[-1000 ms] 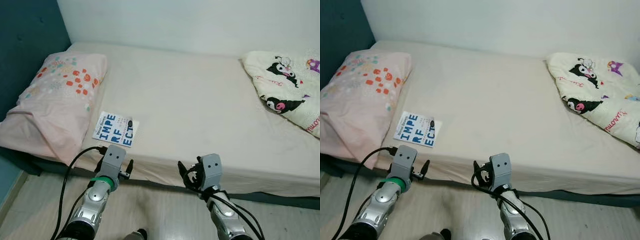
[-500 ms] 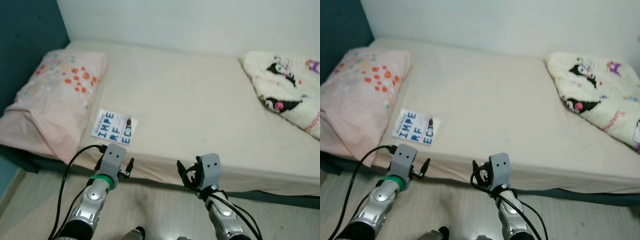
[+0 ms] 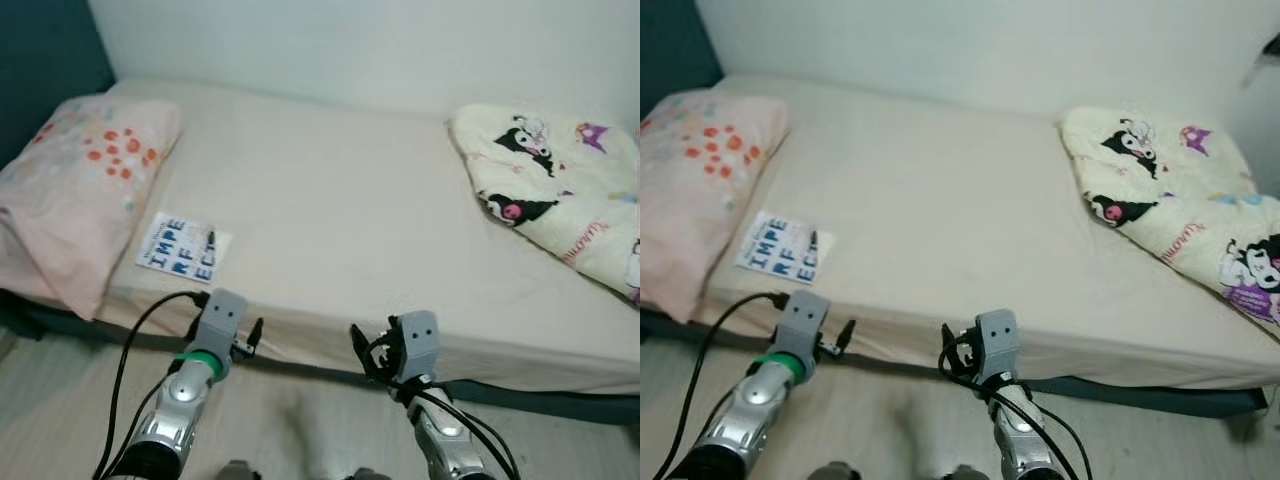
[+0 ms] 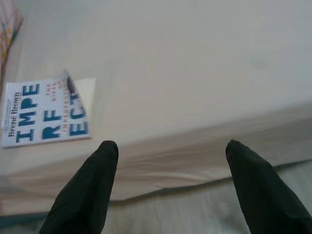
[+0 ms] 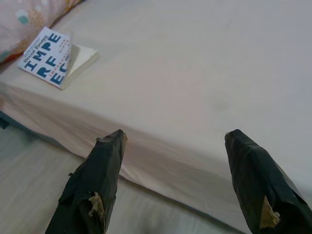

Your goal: Clean up the room

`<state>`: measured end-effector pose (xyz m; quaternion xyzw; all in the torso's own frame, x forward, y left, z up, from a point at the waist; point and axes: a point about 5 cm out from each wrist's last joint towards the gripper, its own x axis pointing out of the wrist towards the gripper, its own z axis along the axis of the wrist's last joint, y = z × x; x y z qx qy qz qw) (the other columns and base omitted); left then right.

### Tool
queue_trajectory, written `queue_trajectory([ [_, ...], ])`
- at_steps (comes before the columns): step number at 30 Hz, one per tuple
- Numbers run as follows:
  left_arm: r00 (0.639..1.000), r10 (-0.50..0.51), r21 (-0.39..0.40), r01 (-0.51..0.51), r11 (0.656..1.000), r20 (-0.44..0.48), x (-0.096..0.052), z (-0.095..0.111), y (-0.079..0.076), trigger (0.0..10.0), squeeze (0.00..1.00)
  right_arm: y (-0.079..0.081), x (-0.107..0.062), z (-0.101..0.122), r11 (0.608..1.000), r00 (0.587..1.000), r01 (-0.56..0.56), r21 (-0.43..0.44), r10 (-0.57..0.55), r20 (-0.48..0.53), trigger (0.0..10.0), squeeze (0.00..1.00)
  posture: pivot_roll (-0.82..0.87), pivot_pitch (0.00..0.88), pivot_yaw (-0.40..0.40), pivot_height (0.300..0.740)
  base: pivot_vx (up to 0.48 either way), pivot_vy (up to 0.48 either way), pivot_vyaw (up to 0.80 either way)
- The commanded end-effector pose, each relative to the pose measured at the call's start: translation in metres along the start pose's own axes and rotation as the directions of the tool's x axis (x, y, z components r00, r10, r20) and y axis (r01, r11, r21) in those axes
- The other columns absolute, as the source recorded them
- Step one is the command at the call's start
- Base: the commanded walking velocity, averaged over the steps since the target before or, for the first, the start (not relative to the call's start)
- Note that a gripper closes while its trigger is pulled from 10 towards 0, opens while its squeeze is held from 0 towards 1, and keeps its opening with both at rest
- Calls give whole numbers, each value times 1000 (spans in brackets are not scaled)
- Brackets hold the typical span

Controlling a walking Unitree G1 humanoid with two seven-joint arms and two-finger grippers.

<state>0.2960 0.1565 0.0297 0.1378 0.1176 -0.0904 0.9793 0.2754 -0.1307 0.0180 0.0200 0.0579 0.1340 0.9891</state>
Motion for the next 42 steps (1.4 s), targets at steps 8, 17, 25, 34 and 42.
queue_trajectory([
  [8, 1000, -19, 3, 19, 1000, -7, -1, -2, -7, 10000, 0, -6, -4, -4, 1000, 1000, 20, 3, -20, -17, 10000, 0, 44, 63, 6, 711, 0, -349, 0],
  [17, 1000, -20, 3, 20, 1000, -6, 0, -2, -7, 10000, 0, -7, -4, -3, 1000, 1000, 17, -2, -17, -17, 10000, 0, 43, 60, 4, 711, 0, -342, 0],
  [25, 1000, -22, 3, 22, 1000, -8, -1, -2, -7, 10000, 0, -7, -4, -4, 1000, 1000, 16, -4, -16, -18, 10000, 0, 41, 59, 4, 711, 0, -334, 0],
  [34, 1000, -22, 3, 22, 1000, -8, 0, -2, -7, 10000, 0, -7, -4, -3, 1000, 1000, 18, -4, -18, -17, 10000, 0, 41, 62, 6, 711, 0, -320, 0],
  [42, 1000, -23, 3, 23, 1000, -8, 0, -2, -7, 10000, 0, -7, -4, -4, 1000, 1000, 20, -2, -20, -19, 10000, 0, 40, 64, 8, 711, 0, -296, 0],
])
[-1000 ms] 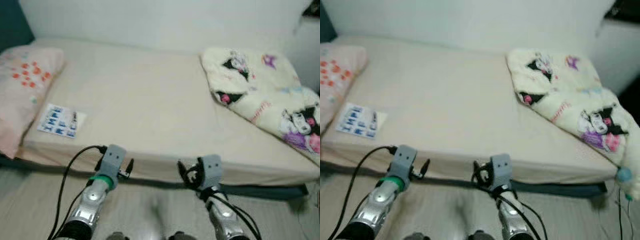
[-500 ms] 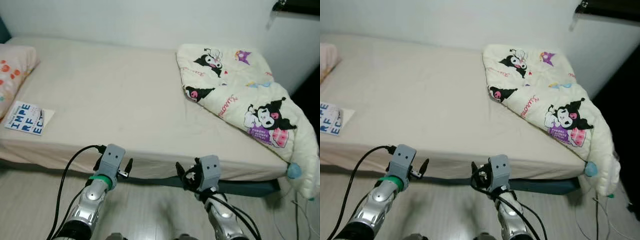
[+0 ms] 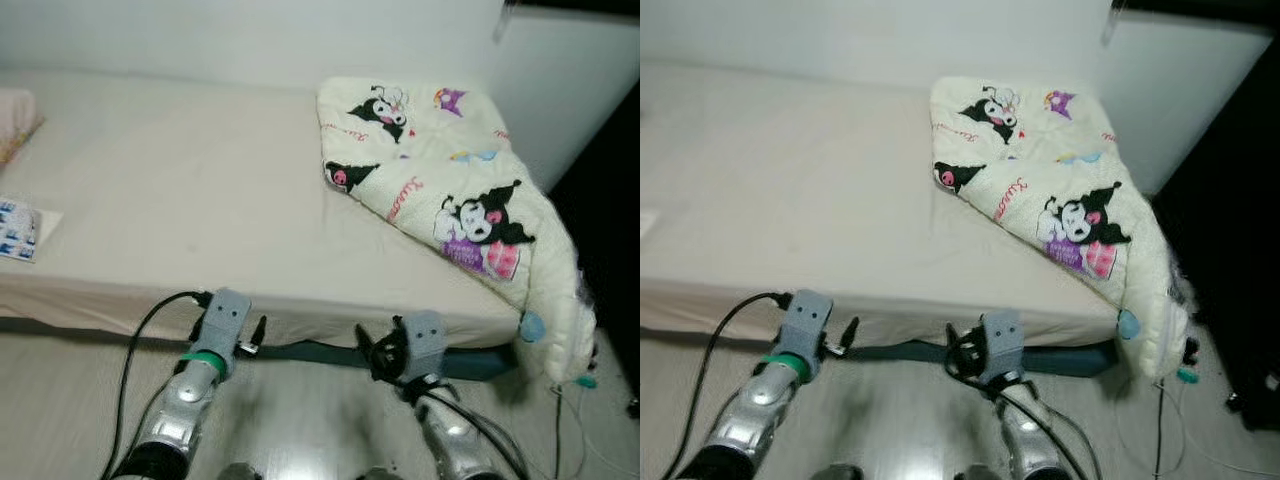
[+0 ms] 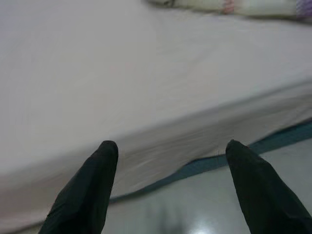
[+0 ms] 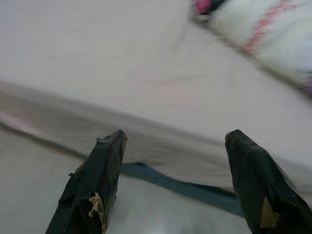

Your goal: Clean up the room

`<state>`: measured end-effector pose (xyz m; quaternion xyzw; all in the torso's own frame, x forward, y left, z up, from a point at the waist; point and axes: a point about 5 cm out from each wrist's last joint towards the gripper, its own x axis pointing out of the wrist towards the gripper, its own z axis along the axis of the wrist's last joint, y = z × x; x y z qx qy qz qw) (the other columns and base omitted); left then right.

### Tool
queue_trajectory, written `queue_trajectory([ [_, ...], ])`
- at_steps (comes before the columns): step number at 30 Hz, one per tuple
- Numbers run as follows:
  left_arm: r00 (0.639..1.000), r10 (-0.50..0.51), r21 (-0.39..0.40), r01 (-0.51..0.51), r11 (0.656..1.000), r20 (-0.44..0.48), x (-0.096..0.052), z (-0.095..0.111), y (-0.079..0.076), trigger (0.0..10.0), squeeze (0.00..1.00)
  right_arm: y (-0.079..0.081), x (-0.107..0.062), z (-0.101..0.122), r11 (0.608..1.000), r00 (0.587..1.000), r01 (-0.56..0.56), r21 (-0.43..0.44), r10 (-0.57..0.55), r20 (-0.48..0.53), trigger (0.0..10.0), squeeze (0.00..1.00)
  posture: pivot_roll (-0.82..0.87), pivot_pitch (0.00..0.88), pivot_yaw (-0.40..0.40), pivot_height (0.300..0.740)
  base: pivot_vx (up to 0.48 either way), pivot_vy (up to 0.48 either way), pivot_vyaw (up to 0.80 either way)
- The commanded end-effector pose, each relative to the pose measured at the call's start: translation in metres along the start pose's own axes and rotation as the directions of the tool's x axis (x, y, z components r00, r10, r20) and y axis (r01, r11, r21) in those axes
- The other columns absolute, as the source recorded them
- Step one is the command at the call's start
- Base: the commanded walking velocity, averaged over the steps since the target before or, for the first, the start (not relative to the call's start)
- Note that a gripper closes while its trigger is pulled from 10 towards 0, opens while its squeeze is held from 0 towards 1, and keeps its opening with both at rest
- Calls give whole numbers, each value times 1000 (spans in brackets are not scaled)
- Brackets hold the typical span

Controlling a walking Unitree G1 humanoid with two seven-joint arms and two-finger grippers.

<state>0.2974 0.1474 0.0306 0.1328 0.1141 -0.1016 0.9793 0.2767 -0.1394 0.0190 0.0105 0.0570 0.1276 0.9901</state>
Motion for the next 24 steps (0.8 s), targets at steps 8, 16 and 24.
queue_trajectory([
  [8, 1000, -1, 9, 1, 1000, -18, -2, -5, 1, 10000, 0, 2, -3, -5, 1000, 1000, 7, 17, -7, -18, 10000, 0, 41, 63, 8, 711, 0, -282, 0],
  [16, 1000, -2, 9, 2, 1000, -18, -2, -5, 1, 10000, 0, 2, -3, -5, 1000, 1000, 9, 18, -8, -18, 10000, 0, 41, 62, 9, 711, 0, -268, 0],
  [24, 1000, 9, -7, -9, 1000, -17, -2, -4, 2, 10000, 0, 3, -3, -6, 1000, 1000, 9, 20, -9, -18, 10000, 0, 43, 65, 11, 711, 0, -98, 0],
])
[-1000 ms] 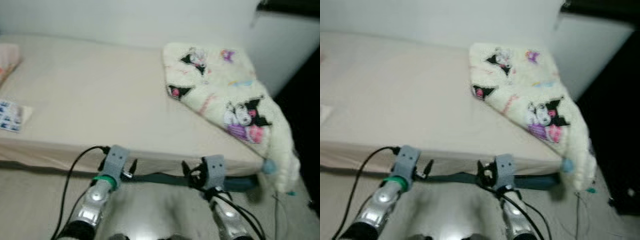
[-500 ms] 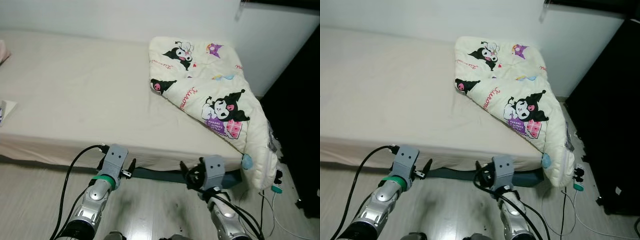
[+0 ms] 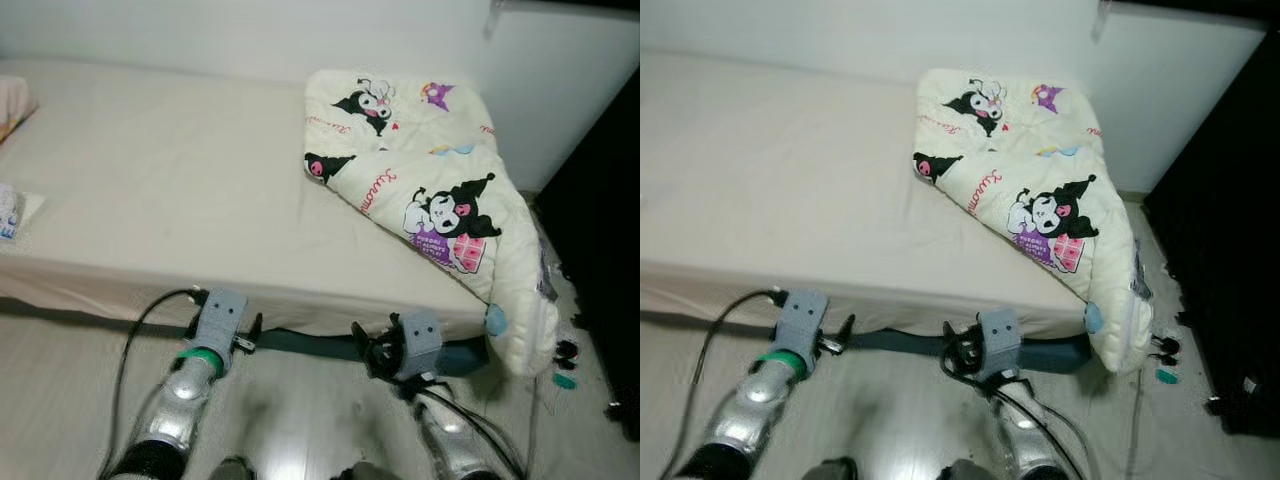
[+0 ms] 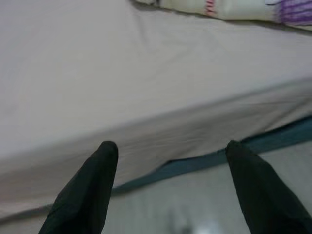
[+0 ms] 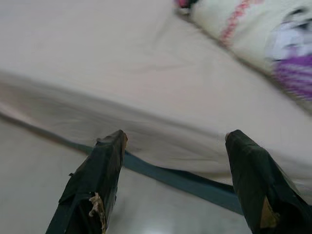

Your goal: Clean up the room

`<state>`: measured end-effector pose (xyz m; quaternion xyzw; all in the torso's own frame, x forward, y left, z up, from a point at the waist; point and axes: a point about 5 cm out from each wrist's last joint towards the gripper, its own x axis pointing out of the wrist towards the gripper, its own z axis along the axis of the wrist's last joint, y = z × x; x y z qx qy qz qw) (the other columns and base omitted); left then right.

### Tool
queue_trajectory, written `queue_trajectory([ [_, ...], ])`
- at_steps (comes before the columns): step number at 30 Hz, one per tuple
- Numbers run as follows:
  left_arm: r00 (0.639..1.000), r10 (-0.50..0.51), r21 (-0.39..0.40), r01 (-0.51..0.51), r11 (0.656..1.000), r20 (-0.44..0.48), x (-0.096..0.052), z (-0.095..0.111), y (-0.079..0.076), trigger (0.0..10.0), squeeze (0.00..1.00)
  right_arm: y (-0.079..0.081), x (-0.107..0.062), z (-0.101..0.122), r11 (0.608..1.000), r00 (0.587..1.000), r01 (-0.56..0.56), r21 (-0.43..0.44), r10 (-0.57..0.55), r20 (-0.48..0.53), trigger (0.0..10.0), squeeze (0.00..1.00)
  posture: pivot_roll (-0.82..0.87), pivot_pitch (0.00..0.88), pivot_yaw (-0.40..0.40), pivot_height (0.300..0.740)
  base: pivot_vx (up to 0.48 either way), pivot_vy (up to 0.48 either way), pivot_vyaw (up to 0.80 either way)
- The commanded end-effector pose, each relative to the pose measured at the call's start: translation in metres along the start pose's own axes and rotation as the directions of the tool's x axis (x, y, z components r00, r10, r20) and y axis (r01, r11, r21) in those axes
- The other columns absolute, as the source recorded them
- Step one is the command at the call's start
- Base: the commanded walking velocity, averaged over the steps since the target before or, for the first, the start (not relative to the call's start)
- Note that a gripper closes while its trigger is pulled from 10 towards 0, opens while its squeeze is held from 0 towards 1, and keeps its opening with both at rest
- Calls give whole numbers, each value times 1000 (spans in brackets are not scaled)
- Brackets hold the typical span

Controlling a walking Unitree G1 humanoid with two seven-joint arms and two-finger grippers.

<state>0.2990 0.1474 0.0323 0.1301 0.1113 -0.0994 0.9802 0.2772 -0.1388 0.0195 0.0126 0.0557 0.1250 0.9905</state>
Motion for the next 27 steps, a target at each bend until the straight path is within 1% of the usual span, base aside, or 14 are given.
queue_trajectory([
  [1, 1000, 4, -2, -4, 1000, -22, -3, -6, 2, 10000, 0, 2, -4, -6, 1000, 1000, 5, 16, -4, -21, 10000, 0, 43, 65, 11, 711, 0, 0, 0],
  [9, 1000, 6, 10, -6, 1000, -17, -3, -5, 2, 10000, 0, 3, -4, -6, 1000, 1000, 4, 17, -4, -21, 10000, 0, 42, 65, 11, 711, 0, 0, 0],
  [12, 1000, -6, 11, 6, 1000, -3, -3, -4, 2, 10000, 0, 3, -3, -6, 1000, 1000, 4, 17, -4, -20, 10000, 0, 41, 65, 12, 711, 251, 0, 0],
  [27, 1000, -8, 18, 8, 1000, -3, -3, -4, 1, 10000, 0, 2, -4, -7, 1000, 1000, 3, 13, -3, -24, 10000, 0, 41, 63, 9, 711, 464, 0, 0],
])
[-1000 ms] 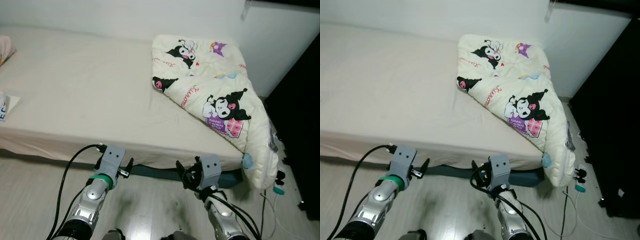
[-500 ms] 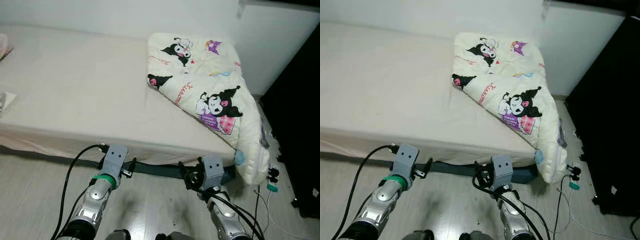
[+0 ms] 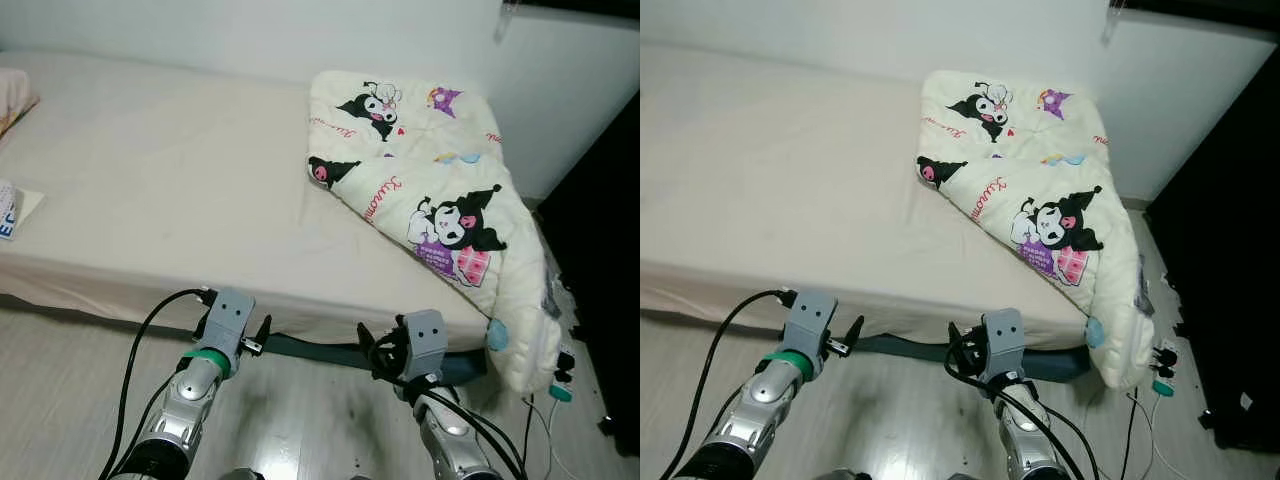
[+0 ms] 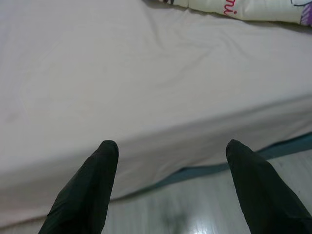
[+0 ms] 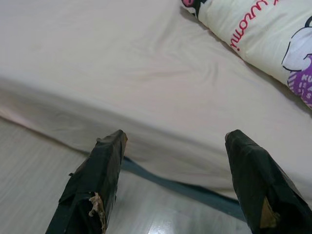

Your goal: Clean up the room

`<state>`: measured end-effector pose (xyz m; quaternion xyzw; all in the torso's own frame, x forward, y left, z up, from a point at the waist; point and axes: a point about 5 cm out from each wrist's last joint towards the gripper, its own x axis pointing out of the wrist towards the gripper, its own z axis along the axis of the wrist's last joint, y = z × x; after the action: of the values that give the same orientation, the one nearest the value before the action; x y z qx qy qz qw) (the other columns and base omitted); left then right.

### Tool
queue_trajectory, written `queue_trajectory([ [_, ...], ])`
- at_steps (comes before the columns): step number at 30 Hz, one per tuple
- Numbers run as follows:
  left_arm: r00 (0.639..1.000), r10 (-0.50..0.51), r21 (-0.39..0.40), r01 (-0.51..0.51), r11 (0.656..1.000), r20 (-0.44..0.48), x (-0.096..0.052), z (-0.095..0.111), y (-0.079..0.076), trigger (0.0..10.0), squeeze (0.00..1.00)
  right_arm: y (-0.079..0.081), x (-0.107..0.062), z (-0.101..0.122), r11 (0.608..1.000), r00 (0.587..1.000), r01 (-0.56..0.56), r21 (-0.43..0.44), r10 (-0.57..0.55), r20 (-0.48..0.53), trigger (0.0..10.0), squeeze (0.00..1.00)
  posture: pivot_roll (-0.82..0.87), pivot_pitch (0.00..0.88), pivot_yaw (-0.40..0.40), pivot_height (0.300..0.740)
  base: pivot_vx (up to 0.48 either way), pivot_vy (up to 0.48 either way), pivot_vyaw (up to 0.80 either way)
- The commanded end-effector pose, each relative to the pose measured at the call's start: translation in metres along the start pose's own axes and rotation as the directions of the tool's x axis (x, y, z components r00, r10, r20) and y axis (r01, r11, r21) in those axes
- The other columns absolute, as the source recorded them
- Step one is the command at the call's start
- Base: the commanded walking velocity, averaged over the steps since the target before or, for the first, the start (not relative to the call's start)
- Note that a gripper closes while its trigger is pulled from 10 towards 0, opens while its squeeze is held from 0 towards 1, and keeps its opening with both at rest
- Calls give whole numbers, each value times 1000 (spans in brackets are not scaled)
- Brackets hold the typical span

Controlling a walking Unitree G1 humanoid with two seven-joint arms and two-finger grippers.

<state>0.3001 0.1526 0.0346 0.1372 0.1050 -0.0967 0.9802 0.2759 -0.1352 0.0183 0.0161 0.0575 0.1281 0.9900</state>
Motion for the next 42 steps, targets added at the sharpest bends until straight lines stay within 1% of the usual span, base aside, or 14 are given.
queue_trajectory([
  [1, 1000, -16, 3, 16, 1000, -13, -2, -5, -5, 10000, 0, -2, -4, -5, 1000, 1000, 10, 6, -10, -21, 10000, 0, 41, 63, 9, 711, 398, 0, 0],
  [10, 1000, -14, 0, 14, 1000, -17, -2, -5, -5, 10000, 0, -2, -4, -5, 1000, 1000, 8, 3, -8, -21, 10000, 0, 39, 59, 8, 711, 322, 0, 0],
  [17, 1000, -13, -13, 13, 1000, -20, -2, -6, -6, 10000, 0, -3, -4, -5, 1000, 1000, 8, 1, -8, -21, 10000, 0, 37, 59, 7, 711, 0, 0, 0],
  [29, 1000, -11, -6, 11, 1000, -27, -2, -6, -5, 10000, 0, -4, -4, -5, 1000, 999, 26, 8, -26, -20, 10000, 0, 39, 64, 11, 711, 0, 0, 0],
  [42, 1000, -14, -4, 13, 1000, -28, -2, -7, -5, 10000, 0, -5, -3, -3, 999, 999, 40, 9, -40, -9, 10000, 0, 39, 65, 13, 666, 0, 0, 0],
])
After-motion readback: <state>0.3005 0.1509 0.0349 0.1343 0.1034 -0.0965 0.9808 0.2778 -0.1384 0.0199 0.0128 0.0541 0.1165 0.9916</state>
